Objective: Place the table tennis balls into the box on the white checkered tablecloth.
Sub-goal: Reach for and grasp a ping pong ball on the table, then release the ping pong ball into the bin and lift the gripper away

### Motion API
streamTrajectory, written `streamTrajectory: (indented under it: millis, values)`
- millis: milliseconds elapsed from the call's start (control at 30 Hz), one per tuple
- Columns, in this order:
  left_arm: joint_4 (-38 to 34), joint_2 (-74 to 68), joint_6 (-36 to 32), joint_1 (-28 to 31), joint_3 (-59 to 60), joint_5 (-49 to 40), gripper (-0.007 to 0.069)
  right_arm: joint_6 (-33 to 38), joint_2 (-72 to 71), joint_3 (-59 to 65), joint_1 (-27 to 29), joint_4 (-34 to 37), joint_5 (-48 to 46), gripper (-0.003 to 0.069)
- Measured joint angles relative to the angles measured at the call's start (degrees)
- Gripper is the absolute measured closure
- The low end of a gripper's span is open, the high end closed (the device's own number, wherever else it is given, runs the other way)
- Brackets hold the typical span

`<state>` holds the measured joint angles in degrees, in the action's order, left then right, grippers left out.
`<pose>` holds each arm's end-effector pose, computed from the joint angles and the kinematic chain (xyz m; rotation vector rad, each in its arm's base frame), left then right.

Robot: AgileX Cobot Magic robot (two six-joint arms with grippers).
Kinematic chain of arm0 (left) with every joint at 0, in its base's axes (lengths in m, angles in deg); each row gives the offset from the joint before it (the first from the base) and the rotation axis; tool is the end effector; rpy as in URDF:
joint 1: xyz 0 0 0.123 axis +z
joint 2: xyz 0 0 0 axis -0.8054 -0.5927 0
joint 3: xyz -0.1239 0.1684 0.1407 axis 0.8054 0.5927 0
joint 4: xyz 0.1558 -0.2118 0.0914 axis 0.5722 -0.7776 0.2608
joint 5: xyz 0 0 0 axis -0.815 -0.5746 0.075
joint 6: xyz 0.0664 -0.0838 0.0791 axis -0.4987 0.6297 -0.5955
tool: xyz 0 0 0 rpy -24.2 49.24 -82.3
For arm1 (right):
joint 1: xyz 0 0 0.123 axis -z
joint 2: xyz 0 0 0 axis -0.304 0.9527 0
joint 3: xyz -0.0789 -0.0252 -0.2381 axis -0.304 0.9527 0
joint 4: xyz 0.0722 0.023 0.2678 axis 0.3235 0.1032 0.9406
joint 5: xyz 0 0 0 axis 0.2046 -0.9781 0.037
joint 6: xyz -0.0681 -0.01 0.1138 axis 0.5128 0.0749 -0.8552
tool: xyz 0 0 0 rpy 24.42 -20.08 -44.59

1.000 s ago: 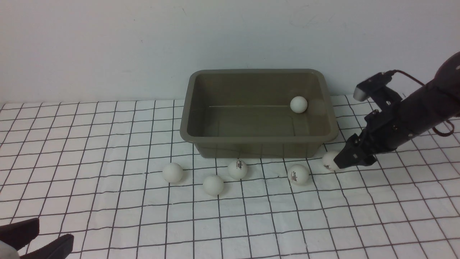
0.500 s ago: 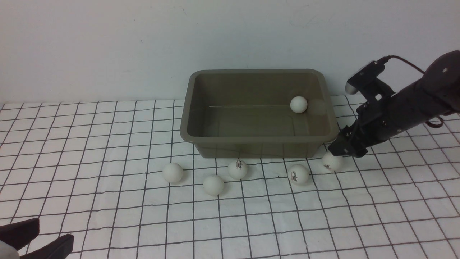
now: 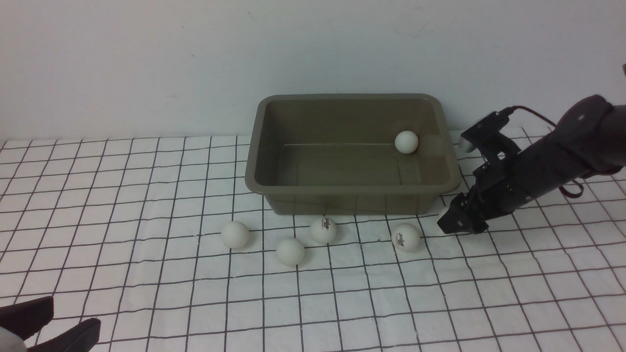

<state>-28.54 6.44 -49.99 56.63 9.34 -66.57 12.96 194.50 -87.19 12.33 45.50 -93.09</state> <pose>0.1546 -0.0433 0.2599 0.3873 1.9877 -0.2498 0.4025 0.0945 0.0661 -1.0049 2.5033 0.4765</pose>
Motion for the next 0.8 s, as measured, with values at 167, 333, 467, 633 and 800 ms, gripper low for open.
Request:
streamTrajectory:
  millis: [167, 333, 467, 633, 800]
  values:
    - [0.00, 0.00, 0.00, 0.00, 0.00, 0.00, 0.0268, 0.74, 0.81, 0.00, 0.00, 1.96, 0.31, 0.0177]
    - [0.00, 0.00, 0.00, 0.00, 0.00, -0.17, 0.0268, -0.63, 1.45, 0.00, 0.00, 2.08, 2.14, 0.0305]
    - [0.06, 0.00, 0.00, 0.00, 0.00, -0.17, 0.0268, -1.43, 1.12, -0.22, 0.36, 1.35, 3.85, 0.0300]
    - [0.06, 0.00, 0.00, 0.00, 0.00, -0.28, 0.0268, -1.43, -3.68, -1.32, 3.80, 1.38, 3.56, 0.0300]
    - [0.06, 0.00, 0.00, 0.00, 0.00, -1.31, 0.0268, -0.81, -8.69, -2.76, 6.90, 6.68, 2.49, 0.0300]
